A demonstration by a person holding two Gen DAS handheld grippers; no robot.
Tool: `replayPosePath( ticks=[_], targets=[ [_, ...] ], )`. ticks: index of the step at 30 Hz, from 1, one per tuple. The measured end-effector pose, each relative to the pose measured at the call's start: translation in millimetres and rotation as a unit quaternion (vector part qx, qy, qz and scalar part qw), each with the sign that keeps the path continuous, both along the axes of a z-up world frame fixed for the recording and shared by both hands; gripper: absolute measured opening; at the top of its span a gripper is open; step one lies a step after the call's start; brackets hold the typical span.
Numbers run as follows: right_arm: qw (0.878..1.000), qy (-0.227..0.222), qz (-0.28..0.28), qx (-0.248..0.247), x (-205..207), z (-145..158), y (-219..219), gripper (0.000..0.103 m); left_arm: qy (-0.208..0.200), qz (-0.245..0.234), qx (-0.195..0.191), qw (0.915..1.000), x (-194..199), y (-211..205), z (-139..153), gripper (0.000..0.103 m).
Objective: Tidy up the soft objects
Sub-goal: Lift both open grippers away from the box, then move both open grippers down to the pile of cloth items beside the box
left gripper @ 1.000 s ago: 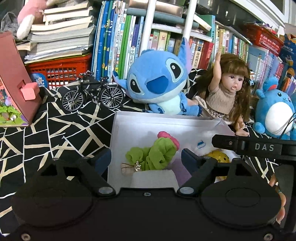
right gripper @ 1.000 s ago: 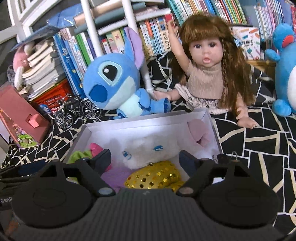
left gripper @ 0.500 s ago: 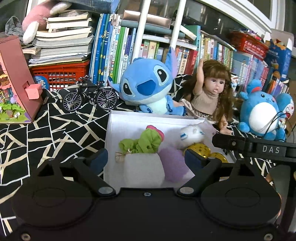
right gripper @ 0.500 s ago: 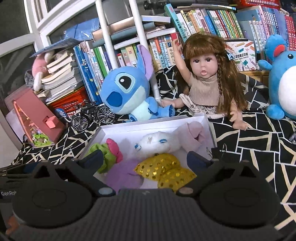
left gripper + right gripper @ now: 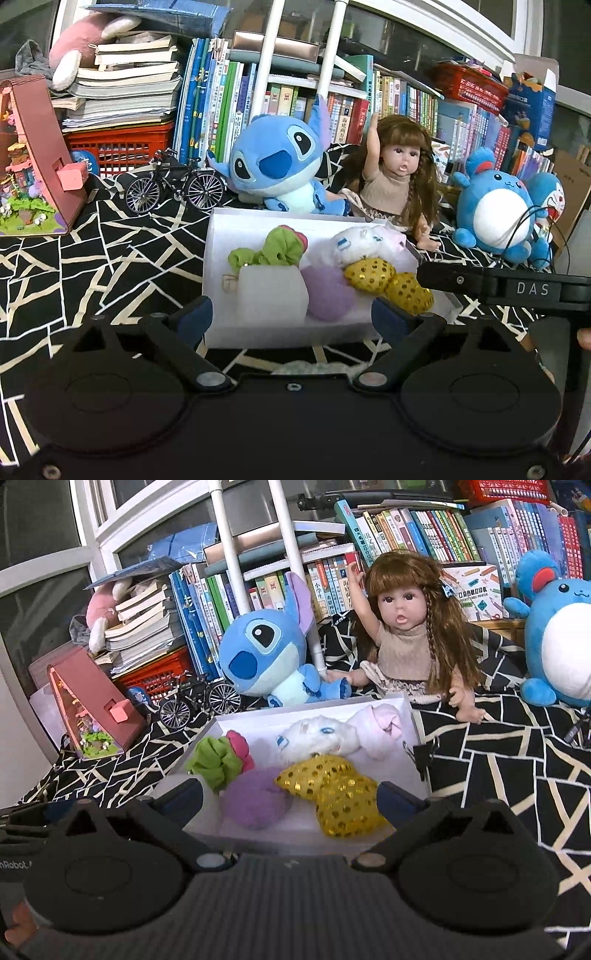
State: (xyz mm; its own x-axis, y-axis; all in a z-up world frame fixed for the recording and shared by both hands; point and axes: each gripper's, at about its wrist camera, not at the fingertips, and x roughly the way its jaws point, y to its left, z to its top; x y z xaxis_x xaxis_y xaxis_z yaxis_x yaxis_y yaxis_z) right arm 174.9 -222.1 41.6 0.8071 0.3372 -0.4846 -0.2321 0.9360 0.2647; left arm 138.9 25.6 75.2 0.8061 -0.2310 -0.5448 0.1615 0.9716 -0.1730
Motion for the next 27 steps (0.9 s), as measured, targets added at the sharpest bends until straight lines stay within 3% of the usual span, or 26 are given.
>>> replayPosePath(
  ticks=[10, 27],
  targets=[
    [1.0, -0.013, -0.006, -0.002, -29, -13, -4, 0.103, -0.003, 0.013, -0.004, 0.9999, -26, 7, -12, 0.094],
    [0.998, -0.063, -0.017, -0.025, -83, -40, 5, 0.103, -0.026, 0.034, 0.025, 0.9988, -66, 10, -39, 0.095]
  ],
)
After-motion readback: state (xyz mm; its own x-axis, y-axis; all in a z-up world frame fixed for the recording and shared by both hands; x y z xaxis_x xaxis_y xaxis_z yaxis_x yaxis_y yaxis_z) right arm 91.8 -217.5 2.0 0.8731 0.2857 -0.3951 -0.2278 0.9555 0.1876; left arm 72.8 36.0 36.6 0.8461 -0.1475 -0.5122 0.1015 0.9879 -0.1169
